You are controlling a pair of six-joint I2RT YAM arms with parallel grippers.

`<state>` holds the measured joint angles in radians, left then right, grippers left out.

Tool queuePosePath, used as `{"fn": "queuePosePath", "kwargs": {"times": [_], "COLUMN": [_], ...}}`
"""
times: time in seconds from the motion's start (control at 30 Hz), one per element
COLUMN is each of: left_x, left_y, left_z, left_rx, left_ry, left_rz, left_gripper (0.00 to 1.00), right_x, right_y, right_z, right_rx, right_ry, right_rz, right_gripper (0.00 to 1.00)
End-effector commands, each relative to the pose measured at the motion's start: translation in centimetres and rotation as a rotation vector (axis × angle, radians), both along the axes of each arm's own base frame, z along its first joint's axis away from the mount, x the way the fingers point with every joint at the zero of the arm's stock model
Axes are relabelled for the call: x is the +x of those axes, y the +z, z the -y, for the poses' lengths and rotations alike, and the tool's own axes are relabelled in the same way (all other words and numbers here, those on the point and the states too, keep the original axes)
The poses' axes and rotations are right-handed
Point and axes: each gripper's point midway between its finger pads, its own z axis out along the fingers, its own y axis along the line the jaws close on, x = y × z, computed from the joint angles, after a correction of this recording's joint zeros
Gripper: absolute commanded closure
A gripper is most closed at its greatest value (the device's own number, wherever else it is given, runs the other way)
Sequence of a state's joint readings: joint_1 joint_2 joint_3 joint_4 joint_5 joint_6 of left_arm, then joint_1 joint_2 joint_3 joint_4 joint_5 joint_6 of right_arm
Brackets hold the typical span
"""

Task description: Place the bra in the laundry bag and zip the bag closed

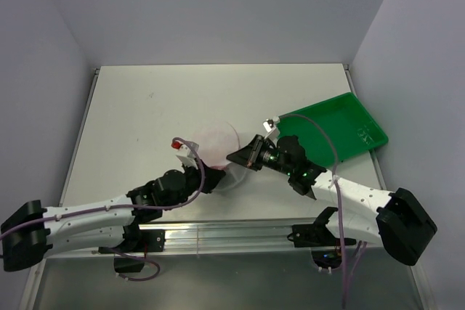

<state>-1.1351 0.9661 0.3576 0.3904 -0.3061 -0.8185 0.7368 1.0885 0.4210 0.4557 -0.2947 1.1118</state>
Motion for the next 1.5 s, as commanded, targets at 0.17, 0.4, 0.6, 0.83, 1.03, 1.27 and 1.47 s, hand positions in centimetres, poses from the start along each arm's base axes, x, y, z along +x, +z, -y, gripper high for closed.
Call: {"fn": "queuePosePath", "kwargs": {"times": [0.17, 0.4, 0.6, 0.83, 1.03, 1.27, 1.47], "left_x": [1.9, 1.9, 0.9, -0.5, 0.4, 0.6, 0.5], "left_y": [-4.5, -4.1, -3.1, -0.2, 1.3, 2.2, 1.7], "left_z": [-9.0, -10.0, -8.4, -2.3, -0.6, 1.5, 2.2], "left_rx": [0.367, 0.337, 0.244, -0.013, -0.061, -0.057, -0.029], "left_ry": [0.286, 0.323, 0.223, 0.066, 0.082, 0.047, 0.024], "left_rz": [-0.006, -0.002, 0.015, -0.003, 0.028, 0.060, 0.064], "left_gripper": [1.00, 1.00, 1.00, 1.00, 1.00, 1.00, 1.00], "right_x": [7.0, 7.6, 10.7, 9.8, 3.6, 0.4, 1.8], "right_y": [-1.0, -1.4, 0.0, 1.9, -0.8, 1.1, 0.0], "right_z": [5.7, 4.9, 3.4, 4.1, 4.9, 2.0, 1.0], "right_rx": [-0.169, -0.221, -0.304, -0.336, -0.274, -0.221, -0.271], "right_ry": [-0.234, -0.155, -0.096, -0.142, -0.124, -0.042, -0.045], "right_rz": [0.096, 0.106, 0.153, 0.201, 0.140, 0.188, 0.162], "right_gripper": [1.00, 1.00, 0.91, 0.18, 0.17, 0.24, 0.36]}}
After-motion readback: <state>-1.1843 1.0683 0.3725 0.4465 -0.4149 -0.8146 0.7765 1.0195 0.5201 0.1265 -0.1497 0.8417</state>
